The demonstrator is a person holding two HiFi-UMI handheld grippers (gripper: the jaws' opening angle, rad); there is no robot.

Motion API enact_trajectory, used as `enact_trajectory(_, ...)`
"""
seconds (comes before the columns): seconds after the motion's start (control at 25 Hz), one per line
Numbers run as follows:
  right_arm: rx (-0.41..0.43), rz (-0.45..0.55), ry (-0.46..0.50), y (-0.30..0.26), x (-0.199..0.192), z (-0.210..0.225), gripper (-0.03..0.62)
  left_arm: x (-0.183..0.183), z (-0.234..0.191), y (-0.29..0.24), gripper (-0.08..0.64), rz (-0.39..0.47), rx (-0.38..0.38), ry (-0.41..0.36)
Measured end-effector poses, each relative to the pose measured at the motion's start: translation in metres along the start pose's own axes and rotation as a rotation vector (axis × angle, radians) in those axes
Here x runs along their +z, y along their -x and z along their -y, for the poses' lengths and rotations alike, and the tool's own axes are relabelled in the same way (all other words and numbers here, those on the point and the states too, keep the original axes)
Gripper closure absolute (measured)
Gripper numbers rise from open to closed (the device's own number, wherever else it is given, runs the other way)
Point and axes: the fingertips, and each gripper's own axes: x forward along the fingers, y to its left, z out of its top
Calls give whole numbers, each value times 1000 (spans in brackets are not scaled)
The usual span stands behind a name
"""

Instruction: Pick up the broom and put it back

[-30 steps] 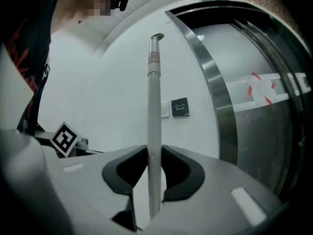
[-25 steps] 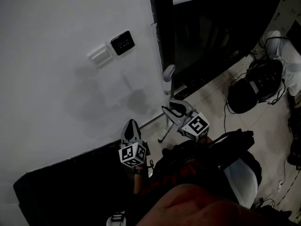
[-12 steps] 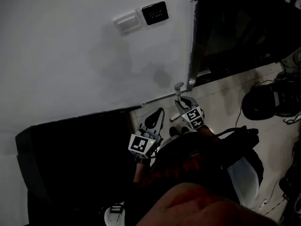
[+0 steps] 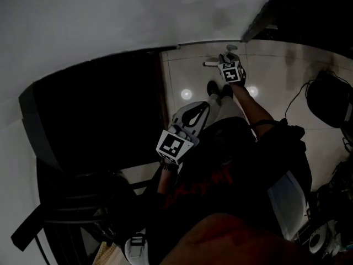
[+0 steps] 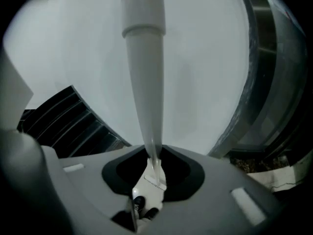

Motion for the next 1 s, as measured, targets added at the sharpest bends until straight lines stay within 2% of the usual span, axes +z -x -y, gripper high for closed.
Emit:
enact_trajectory(0.12,-10,-82,25,-62,-20,7,505,-28,-7,4,555,-21,44,76)
enact_trajectory(0.2,-5,-99,55,-88,-19,7,505,-43,-10,6,555,-56,58,100)
enact_trajectory(0.32,1,-80,102,-119,16,14,505,-64,-16,1,557,-86,48,107)
enact_trajectory(0.4,16,-50,100,-136,45,18,505,-74,-23,-2,557,-82,73,162)
enact_trajectory(0.52,31,-62,48,-158,56,31,500,-84,-33,-5,557,-44,141,240)
enact_trajectory(0.68,21,44,-150,-142,77,57,471,-89,-52,-11,555,-30,281,232)
enact_trajectory(0.76,24,95,-183,-123,71,59,477,-88,-56,-13,555,-22,327,229)
enact_trajectory(0.88,48,144,-184,-82,51,48,483,-87,-49,-21,555,-33,315,206)
enact_trajectory(1.0,118,183,-194,-24,29,31,557,-83,-33,-33,555,-25,295,173)
